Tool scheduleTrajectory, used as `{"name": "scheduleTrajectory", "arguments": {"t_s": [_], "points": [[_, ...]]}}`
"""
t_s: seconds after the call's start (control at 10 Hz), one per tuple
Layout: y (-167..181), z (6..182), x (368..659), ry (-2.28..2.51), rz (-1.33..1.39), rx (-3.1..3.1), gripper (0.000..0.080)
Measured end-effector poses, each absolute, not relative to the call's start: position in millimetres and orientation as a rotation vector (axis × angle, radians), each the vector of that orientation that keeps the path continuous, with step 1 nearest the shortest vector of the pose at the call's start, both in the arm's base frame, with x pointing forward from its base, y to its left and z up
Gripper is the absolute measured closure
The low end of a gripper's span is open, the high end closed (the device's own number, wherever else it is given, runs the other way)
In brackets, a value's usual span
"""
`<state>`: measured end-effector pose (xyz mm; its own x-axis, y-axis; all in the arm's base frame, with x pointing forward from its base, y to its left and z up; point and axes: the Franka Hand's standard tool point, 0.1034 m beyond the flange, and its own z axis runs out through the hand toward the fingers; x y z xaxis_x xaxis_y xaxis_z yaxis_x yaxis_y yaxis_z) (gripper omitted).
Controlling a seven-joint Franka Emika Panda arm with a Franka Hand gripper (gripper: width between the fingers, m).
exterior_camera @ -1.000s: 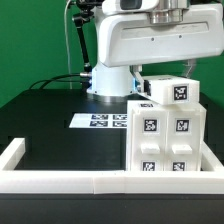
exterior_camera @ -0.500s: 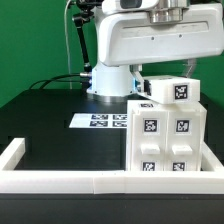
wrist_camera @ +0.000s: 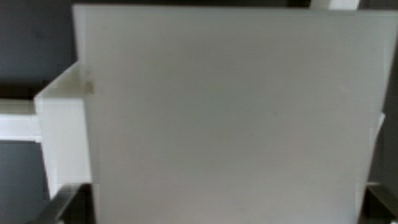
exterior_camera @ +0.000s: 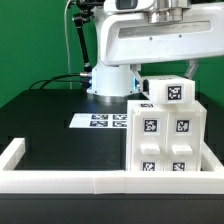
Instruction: Assemble cabinet
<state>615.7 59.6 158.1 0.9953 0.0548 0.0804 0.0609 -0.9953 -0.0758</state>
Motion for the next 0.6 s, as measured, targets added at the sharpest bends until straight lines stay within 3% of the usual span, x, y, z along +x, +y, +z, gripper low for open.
{"name": "scheduleTrajectory", "arguments": {"t_s": [0.6], "points": [[71.9, 156.6, 610.0, 0.909, -0.077, -2.892, 0.0239]]}}
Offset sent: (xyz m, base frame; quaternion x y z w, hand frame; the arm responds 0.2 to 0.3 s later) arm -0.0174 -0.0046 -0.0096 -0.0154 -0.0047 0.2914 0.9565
